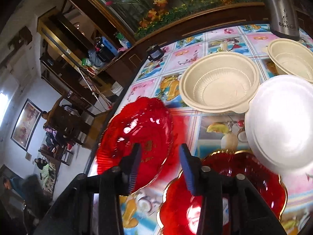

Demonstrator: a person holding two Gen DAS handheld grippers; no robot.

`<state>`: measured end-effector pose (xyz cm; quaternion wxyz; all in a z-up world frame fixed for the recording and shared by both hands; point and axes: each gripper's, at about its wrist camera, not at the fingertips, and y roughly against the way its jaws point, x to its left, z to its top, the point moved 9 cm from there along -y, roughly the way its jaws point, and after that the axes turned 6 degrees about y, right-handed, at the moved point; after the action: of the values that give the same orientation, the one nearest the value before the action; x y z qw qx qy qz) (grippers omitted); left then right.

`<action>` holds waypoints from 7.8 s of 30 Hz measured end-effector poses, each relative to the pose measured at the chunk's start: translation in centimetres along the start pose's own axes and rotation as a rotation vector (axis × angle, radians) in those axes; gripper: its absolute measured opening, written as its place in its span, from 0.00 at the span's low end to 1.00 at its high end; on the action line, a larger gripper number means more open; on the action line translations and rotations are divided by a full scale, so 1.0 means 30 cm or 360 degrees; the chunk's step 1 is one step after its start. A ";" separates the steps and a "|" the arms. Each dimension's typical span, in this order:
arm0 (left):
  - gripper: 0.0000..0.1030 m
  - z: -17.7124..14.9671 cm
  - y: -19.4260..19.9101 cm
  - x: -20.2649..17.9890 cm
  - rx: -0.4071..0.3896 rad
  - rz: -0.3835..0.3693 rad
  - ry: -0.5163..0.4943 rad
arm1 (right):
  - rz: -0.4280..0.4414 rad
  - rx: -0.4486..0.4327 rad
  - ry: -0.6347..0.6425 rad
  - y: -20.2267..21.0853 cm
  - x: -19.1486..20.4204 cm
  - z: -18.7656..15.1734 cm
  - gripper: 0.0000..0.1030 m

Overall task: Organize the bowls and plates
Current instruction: 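Reach the left gripper to the large red plate's rim and close it, then lift the large red plate with the left gripper and lower it beside the table edge, then open the left gripper and grasp the small stickered red plate's rim, then lift the small red plate with the left gripper over the large red plate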

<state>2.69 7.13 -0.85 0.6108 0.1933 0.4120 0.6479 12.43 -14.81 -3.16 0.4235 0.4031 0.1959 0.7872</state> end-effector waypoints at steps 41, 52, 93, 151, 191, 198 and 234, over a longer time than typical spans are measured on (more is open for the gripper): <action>0.25 0.086 -0.234 -0.035 0.0197 -0.0044 0.0054 | 0.0127 0.0066 0.0025 -0.052 0.008 -0.067 0.10; 0.26 -0.023 -0.124 0.057 0.0168 -0.0002 0.0132 | 0.0166 0.0110 0.0213 -0.037 0.133 -0.133 0.11; 0.50 -0.148 0.149 0.013 -0.0111 -0.0186 0.0004 | 0.0099 -0.0009 0.0295 0.284 0.170 -0.357 0.45; 0.27 -0.183 -0.224 -0.743 0.0519 -0.0320 -0.0541 | -0.0202 -0.0040 -0.0278 0.332 -0.372 -0.393 0.29; 0.20 -0.390 -0.042 -0.821 0.0042 -0.0328 -0.0734 | -0.0481 -0.0191 -0.0038 0.568 -0.425 -0.460 0.10; 0.20 -0.380 -0.011 -0.808 -0.0021 -0.0305 -0.0746 | -0.0477 -0.0223 -0.0006 0.581 -0.395 -0.440 0.10; 0.20 -0.156 0.149 -0.327 -0.0291 -0.0105 -0.0324 | -0.0401 -0.0142 0.0541 0.339 0.129 -0.271 0.14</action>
<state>-1.91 -3.20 2.31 0.6854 0.1881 0.2933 0.6394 -0.47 -17.10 0.39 0.4969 0.2178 0.2782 0.7927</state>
